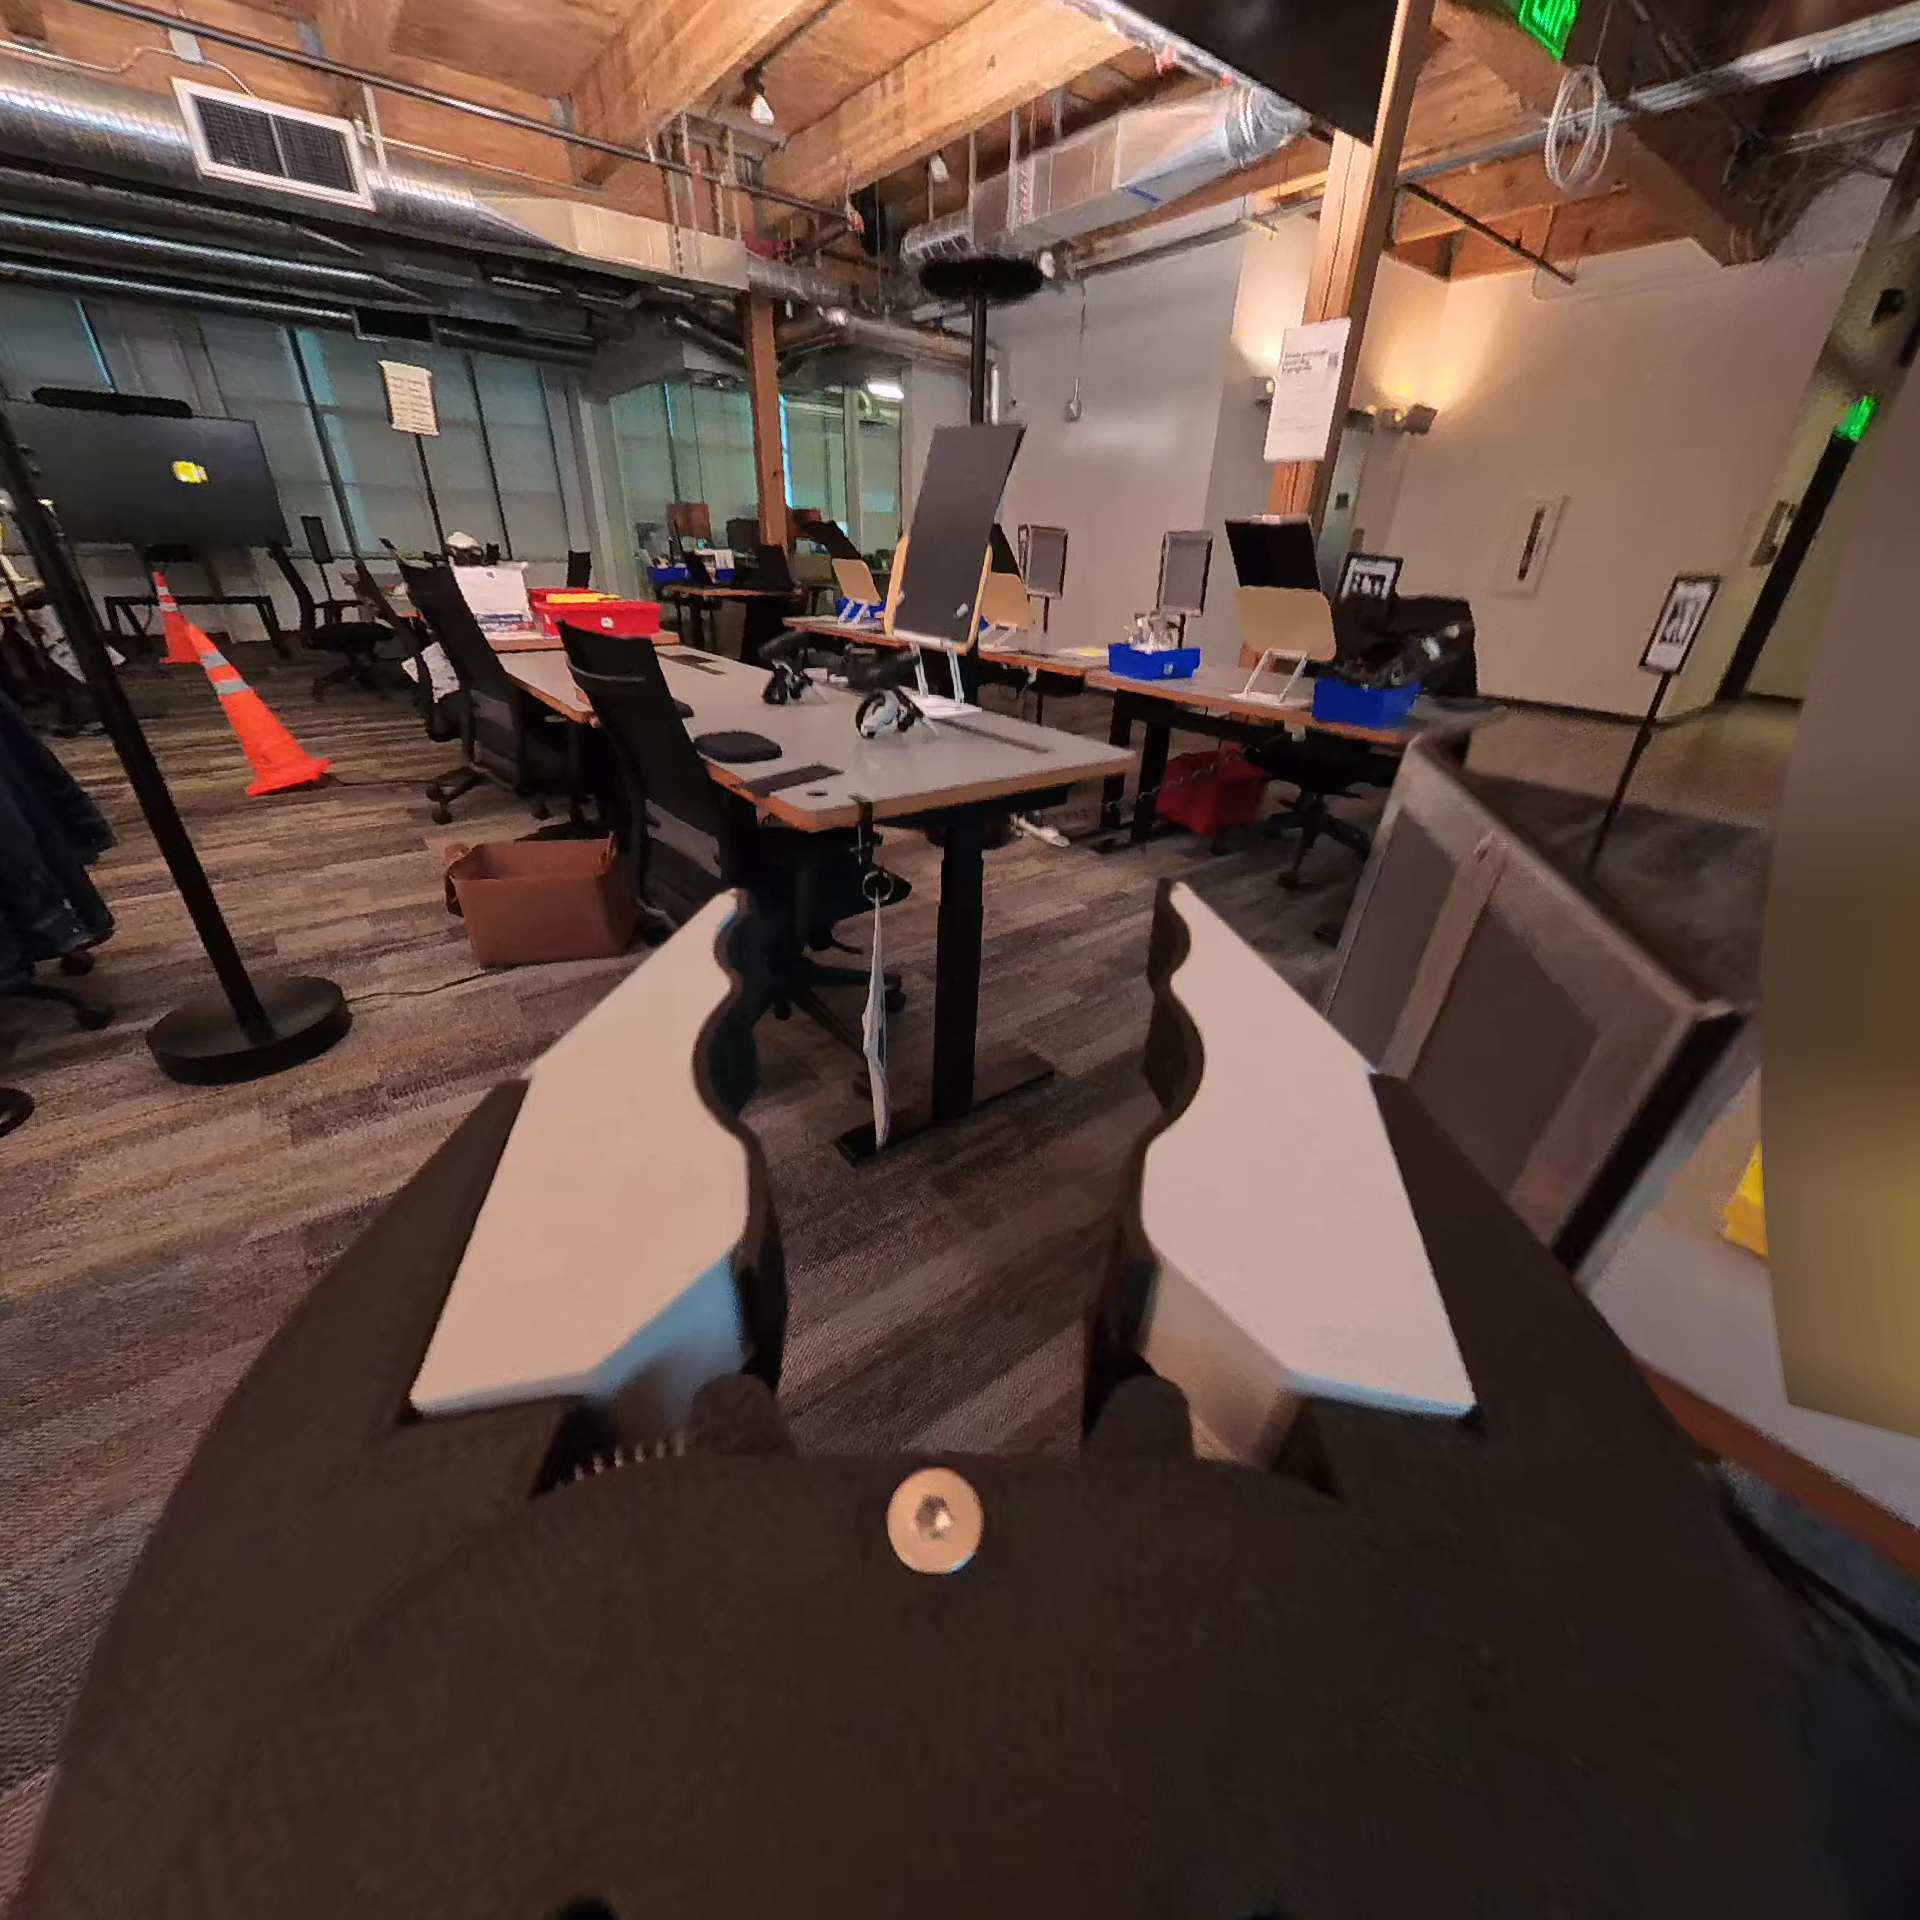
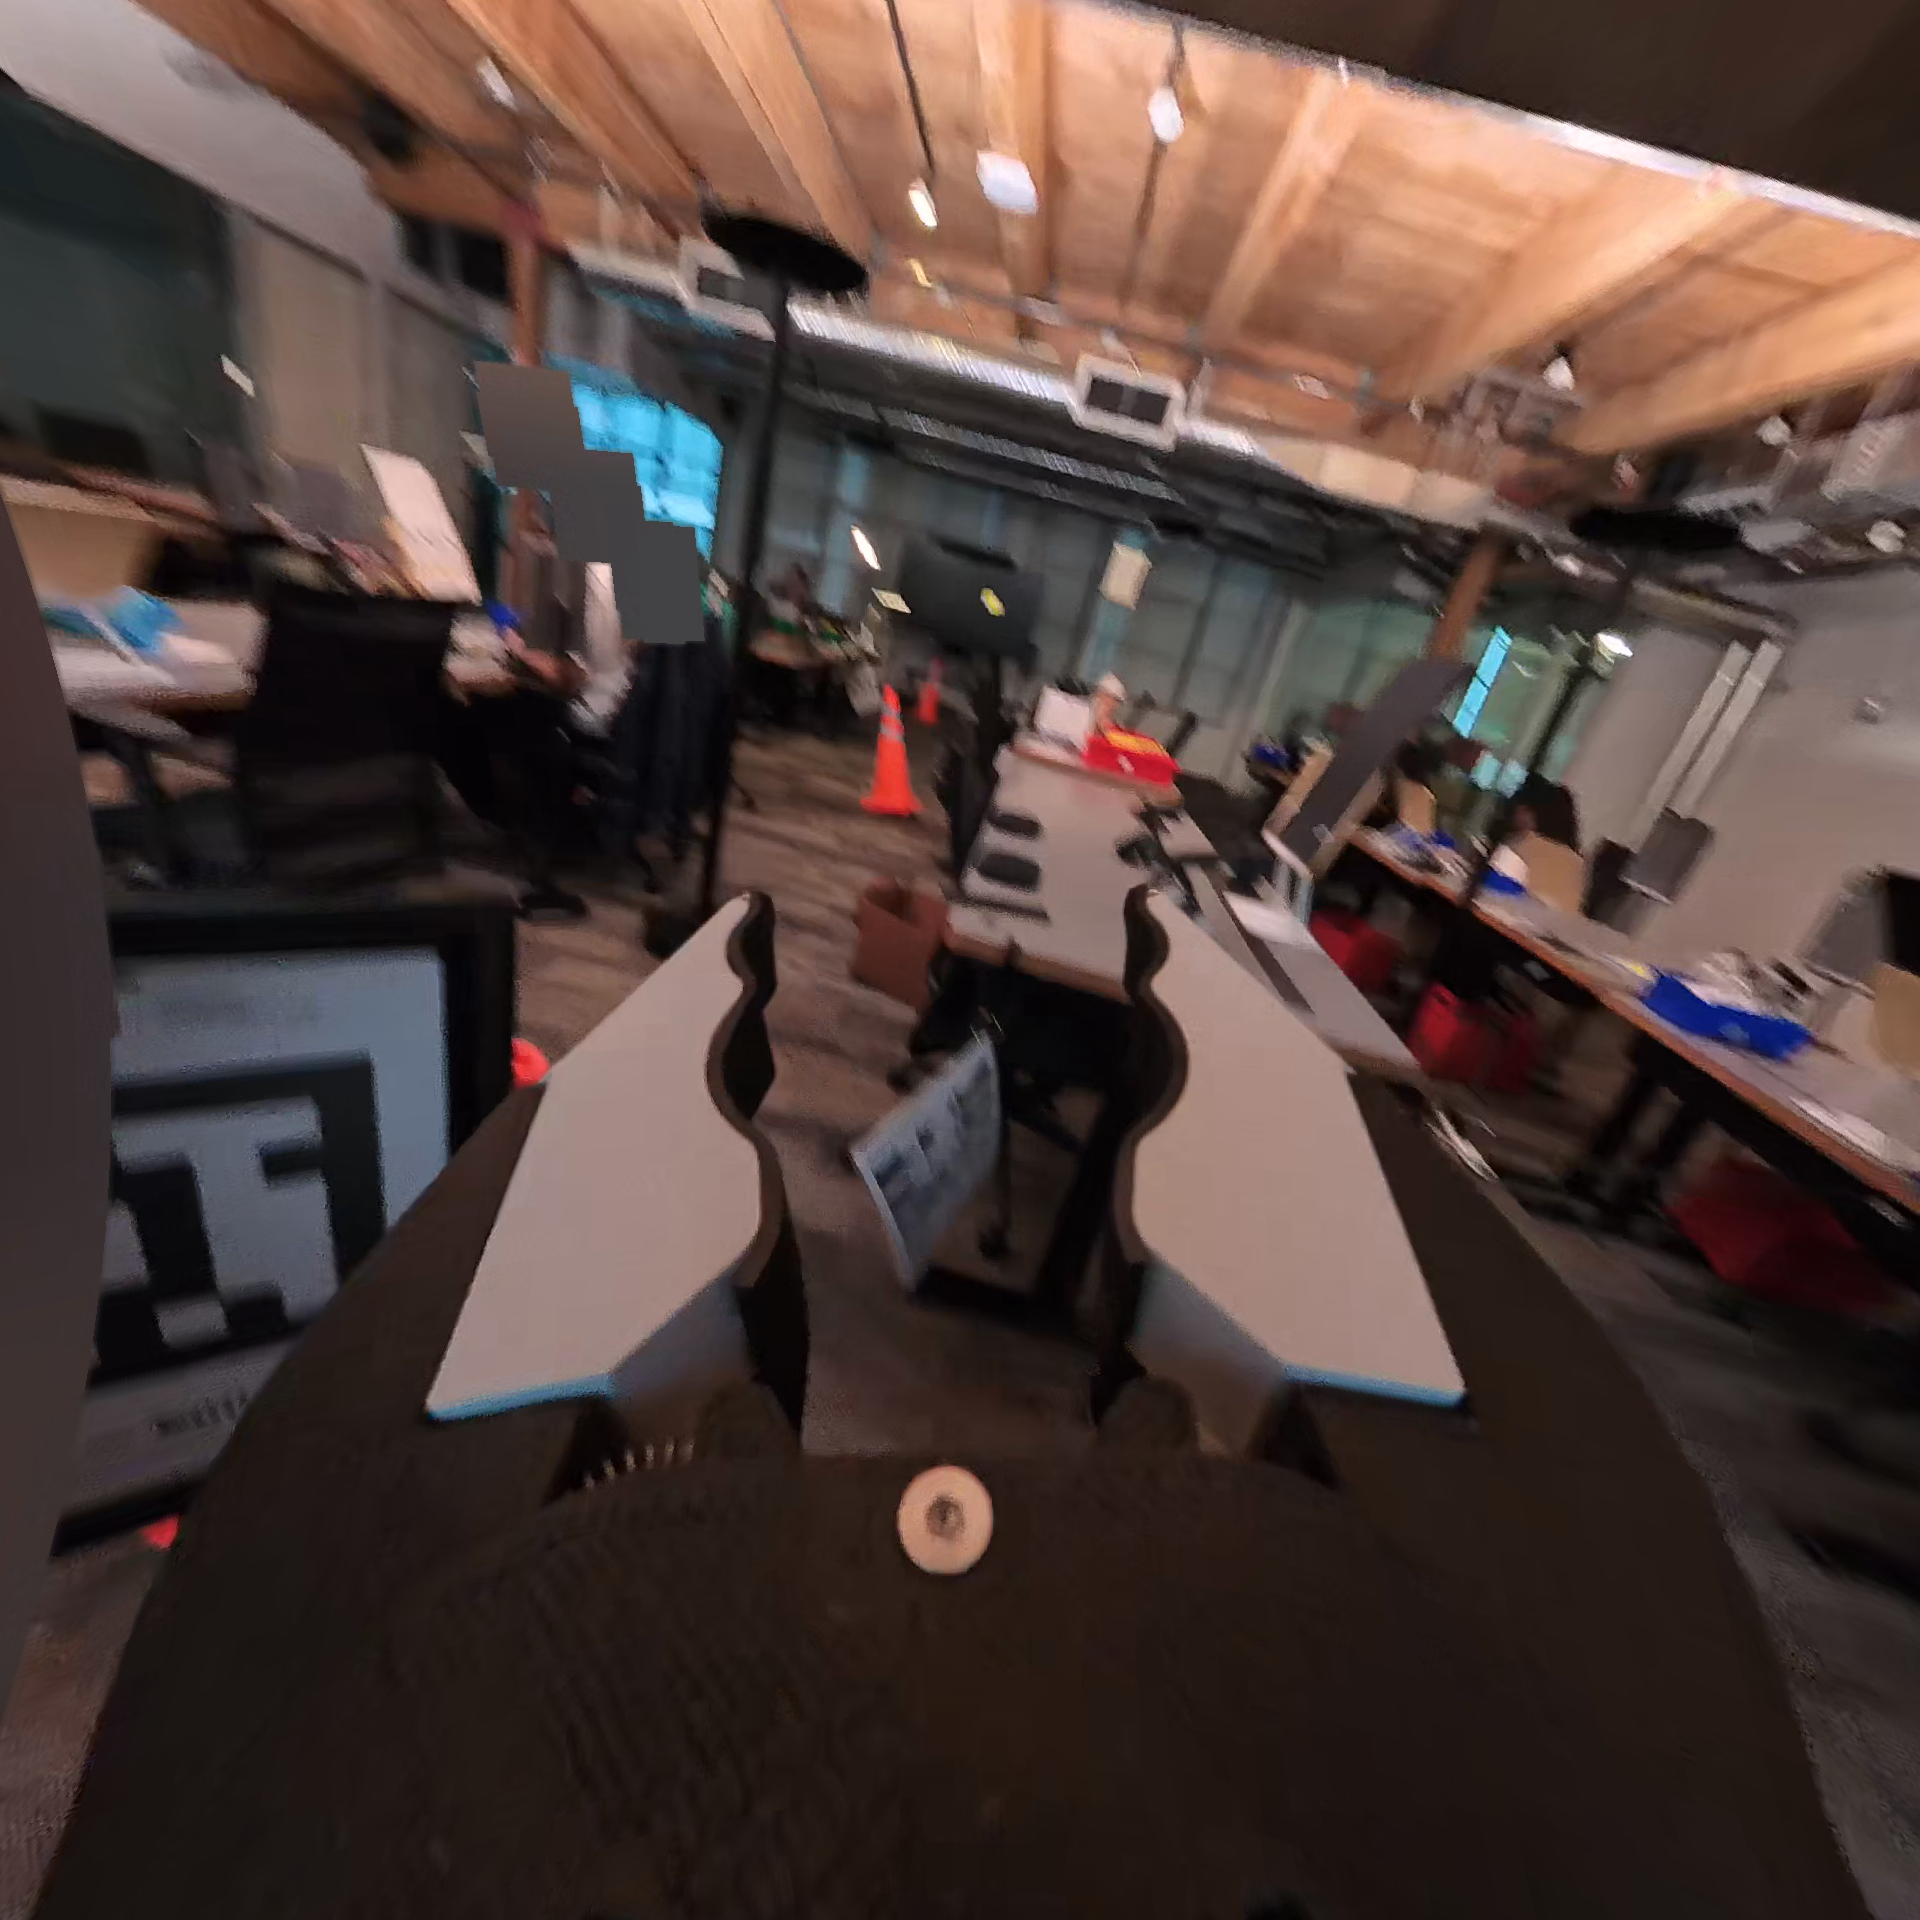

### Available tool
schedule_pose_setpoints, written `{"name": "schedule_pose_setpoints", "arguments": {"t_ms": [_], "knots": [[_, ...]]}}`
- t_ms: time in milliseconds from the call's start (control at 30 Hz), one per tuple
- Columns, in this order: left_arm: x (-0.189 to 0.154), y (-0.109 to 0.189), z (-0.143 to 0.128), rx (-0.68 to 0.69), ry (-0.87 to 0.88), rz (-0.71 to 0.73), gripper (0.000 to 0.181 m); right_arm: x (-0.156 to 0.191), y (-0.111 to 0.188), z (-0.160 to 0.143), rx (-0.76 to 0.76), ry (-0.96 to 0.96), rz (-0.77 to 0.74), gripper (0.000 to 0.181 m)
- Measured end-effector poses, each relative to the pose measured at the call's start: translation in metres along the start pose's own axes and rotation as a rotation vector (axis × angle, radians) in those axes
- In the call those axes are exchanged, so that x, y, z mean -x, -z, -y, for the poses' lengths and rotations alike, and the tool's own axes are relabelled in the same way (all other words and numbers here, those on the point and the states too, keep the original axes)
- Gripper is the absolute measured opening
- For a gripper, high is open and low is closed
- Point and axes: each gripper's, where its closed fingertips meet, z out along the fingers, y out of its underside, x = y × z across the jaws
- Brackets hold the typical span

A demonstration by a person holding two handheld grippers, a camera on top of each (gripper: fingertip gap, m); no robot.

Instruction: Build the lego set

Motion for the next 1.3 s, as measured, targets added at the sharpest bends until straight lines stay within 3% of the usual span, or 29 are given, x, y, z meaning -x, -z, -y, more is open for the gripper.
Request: {"name": "schedule_pose_setpoints", "arguments": {"t_ms": [100, 167, 233, 300, 467, 600, 700, 867, 967, 1067, 1167, 1233, 1300], "knots": [[-0.001, 0.018, 0.040, -0.101, 0.045, 0.037, 0.072, 0.006, -0.031, 0.045, -0.103, -0.015, 0.087, 0.068], [0.004, 0.014, 0.075, -0.150, 0.019, 0.036, 0.072, 0.014, -0.033, 0.064, -0.112, -0.047, 0.119, 0.068], [0.005, 0.003, 0.108, -0.133, -0.010, -0.027, 0.075, 0.026, -0.020, 0.076, -0.118, -0.043, 0.144, 0.067], [0.011, 0.000, 0.139, -0.117, -0.044, -0.059, 0.078, 0.019, -0.011, 0.083, -0.093, -0.004, 0.069, 0.067], [0.048, 0.027, 0.189, -0.011, -0.163, -0.045, 0.077, 0.012, -0.024, 0.111, 0.047, -0.018, -0.032, 0.080], [0.082, 0.044, 0.193, 0.173, -0.095, -0.185, 0.083, 0.011, -0.051, 0.164, 0.029, -0.074, -0.218, 0.078], [0.125, 0.035, 0.197, 0.215, -0.109, -0.216, 0.082, 0.014, -0.087, 0.200, -0.050, -0.052, -0.323, 0.074], [0.184, -0.040, 0.205, 0.196, -0.129, -0.271, 0.082, 0.020, -0.154, 0.221, 0.057, -0.010, -0.341, 0.076], [0.206, -0.094, 0.204, 0.157, 0.015, -0.349, 0.079, 0.029, -0.179, 0.229, 0.091, 0.016, -0.299, 0.075], [0.230, -0.134, 0.180, 0.191, 0.087, -0.358, 0.079, 0.023, -0.197, 0.218, 0.160, 0.072, -0.312, 0.065], [0.261, -0.158, 0.138, 0.287, 0.019, -0.300, 0.079, 0.004, -0.217, 0.186, 0.218, 0.109, -0.335, 0.065], [0.278, -0.176, 0.118, 0.336, -0.002, -0.271, 0.078, -0.019, -0.233, 0.158, 0.236, 0.126, -0.357, 0.062], [0.286, -0.206, 0.113, 0.342, 0.013, -0.280, 0.076, -0.039, -0.250, 0.113, 0.351, 0.084, -0.329, 0.061]]}}
